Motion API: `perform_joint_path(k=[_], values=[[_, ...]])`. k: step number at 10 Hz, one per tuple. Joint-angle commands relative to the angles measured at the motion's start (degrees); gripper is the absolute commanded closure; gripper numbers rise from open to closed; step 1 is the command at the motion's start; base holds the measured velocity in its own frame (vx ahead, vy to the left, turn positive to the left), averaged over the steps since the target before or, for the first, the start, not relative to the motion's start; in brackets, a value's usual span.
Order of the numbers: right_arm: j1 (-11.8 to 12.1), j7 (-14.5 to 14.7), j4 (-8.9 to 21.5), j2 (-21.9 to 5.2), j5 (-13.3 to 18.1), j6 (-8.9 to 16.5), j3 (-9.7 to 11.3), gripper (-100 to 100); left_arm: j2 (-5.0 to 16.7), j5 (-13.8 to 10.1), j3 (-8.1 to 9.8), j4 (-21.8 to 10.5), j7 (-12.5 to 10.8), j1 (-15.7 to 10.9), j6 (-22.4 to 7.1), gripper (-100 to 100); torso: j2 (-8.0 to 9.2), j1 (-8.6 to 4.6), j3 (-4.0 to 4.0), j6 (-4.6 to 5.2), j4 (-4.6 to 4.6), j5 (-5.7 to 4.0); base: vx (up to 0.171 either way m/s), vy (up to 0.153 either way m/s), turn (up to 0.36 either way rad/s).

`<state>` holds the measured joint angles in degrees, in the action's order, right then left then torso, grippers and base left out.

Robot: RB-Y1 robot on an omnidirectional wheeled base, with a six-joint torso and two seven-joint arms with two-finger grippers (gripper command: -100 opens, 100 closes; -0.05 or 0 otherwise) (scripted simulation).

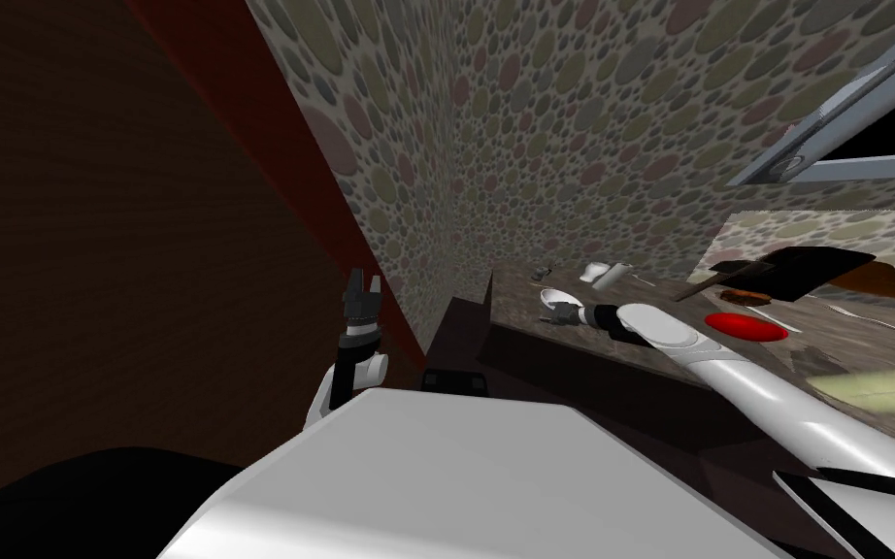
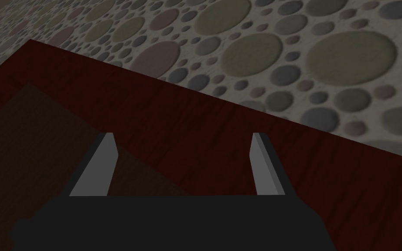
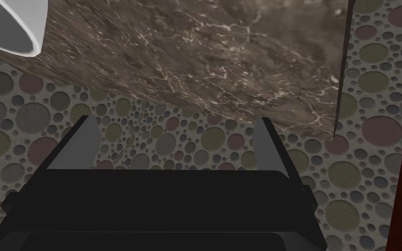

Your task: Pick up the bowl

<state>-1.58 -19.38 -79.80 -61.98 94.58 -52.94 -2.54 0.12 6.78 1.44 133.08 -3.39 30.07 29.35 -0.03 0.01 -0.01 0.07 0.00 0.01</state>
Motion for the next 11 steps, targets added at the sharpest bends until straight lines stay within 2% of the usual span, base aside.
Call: perform_joint_path(k=[1, 2, 3, 6, 7, 11], values=[[-0.1, -2.2, 1.2, -1.8, 2.9, -0.9, -0.1, -100, 0.0, 0.0, 0.0, 0.0, 0.0, 0.0, 0.0, 0, 0.0, 0.0, 0.0, 0.0, 0.0, 0.0, 0.029, 0.02, 0.135], [-0.4, -3.7, 2.7, -3.1, 4.6, -1.7, -0.1, -100, 0.0, 0.0, 0.0, 0.0, 0.0, 0.0, 0.0, 0, -0.03, 0.01, -0.01, -0.03, 0.0, 0.01, 0.049, 0.03, 0.161], [-0.4, -3.7, 2.7, -3.1, 5.4, -1.7, -0.1, -100, 0.0, 0.0, 0.0, 0.0, 0.0, 0.0, 0.0, 0, -0.09, 0.04, -0.05, -0.02, -0.02, 0.02, 0.04, 0.017, 0.036], [-0.7, -7.8, 6.4, -6.1, 11.3, -3.7, 0.1, -100, 0.0, 0.0, 0.0, 0.0, 0.0, 0.0, 0.0, 0, -0.08, 0.0, -0.05, -0.02, -0.02, 0.0, 0.044, 0.017, 0.108], [-0.7, -7.8, 6.4, -6.1, 11.3, -3.7, 0.1, -100, 0.0, 0.0, 0.0, 0.0, 0.0, 0.0, 0.0, 0, -0.09, 0.01, -0.05, 0.01, -0.02, -0.01, 0.036, 0.011, 0.035], [-0.3, -12.3, 9.7, -8.2, 16.5, -5.6, 0.6, -100, 0.1, 0.1, -0.23, -0.2, -0.1, 0.2, -0.1, 0, -0.25, 0.29, -0.08, -0.09, 0.09, -0.04, 0.039, -0.001, 0.079]])
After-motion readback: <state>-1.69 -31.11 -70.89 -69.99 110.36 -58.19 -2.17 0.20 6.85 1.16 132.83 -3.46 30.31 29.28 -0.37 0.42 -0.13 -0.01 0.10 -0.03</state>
